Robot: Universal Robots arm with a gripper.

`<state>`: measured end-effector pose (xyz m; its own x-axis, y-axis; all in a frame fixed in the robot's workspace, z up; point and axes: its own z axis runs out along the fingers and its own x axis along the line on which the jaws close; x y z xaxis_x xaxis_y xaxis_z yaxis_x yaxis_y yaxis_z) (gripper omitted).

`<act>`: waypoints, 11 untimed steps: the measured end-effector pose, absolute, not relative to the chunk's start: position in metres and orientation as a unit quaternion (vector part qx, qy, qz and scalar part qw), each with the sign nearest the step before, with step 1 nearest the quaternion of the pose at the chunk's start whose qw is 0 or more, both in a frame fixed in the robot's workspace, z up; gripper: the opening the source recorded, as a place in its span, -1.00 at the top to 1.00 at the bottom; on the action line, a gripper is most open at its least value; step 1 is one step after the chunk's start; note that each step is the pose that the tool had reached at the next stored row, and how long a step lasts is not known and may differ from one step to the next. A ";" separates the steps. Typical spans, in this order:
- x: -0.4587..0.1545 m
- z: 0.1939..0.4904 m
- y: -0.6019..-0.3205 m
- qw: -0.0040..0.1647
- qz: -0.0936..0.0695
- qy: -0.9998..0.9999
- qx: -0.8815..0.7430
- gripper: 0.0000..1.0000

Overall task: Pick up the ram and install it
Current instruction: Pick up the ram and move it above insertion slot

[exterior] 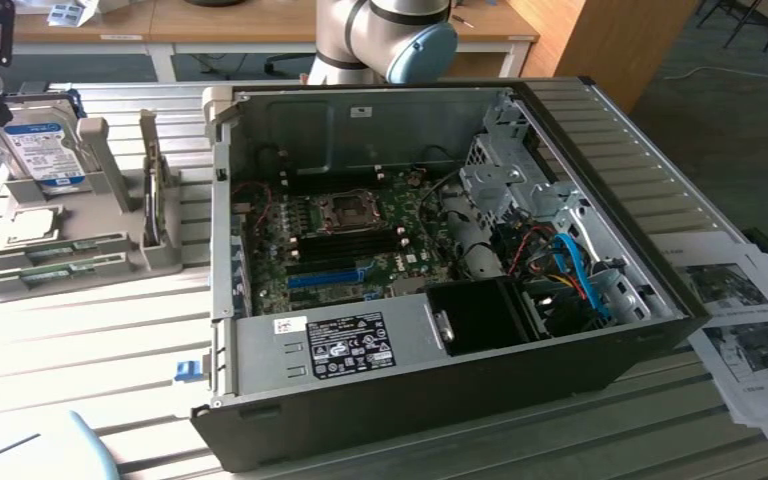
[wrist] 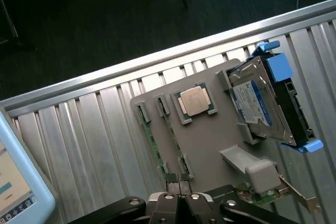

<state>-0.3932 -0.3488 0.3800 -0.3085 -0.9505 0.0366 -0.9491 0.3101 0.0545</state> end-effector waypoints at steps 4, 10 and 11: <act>-0.393 0.380 -0.349 0.031 -0.011 -0.797 0.603 0.80; -0.393 0.380 -0.349 0.031 -0.010 -0.779 0.626 0.80; -0.393 0.380 -0.349 0.031 -0.010 -0.776 0.630 0.80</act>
